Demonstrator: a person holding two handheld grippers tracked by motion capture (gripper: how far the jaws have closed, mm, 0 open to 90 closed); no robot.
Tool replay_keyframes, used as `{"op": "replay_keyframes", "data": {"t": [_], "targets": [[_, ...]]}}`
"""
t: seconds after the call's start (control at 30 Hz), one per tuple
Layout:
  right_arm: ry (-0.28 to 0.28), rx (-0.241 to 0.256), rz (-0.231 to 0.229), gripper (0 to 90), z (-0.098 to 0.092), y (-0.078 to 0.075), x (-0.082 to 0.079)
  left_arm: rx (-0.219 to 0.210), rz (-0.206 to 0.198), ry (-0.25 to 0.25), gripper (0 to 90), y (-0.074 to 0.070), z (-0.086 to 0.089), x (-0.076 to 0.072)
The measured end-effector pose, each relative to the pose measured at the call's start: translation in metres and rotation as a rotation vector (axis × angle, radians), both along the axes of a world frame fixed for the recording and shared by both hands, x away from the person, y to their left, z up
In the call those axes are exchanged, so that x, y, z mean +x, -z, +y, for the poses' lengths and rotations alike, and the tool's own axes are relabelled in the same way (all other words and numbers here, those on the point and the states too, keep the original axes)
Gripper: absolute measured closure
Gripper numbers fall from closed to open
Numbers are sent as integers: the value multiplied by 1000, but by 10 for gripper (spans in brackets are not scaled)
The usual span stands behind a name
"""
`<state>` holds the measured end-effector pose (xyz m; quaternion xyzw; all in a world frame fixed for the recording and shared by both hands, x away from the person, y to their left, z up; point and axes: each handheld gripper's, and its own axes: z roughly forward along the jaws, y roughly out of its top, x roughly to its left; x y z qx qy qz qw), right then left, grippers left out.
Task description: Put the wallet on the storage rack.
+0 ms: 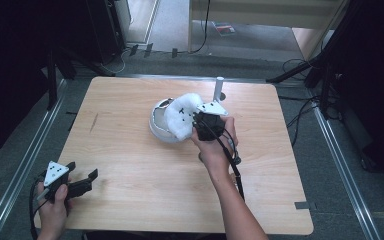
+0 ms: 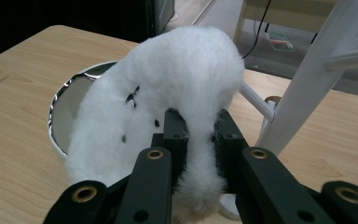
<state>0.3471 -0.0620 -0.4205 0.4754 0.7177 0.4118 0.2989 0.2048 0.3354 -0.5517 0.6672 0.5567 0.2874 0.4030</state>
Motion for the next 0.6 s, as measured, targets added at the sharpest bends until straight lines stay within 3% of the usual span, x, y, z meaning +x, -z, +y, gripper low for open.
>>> {"op": "replay_keyframes", "data": {"t": [0.6], "targets": [[73,-91,0,793,20,2,6,-1,0,2,146,0,0,0]]}}
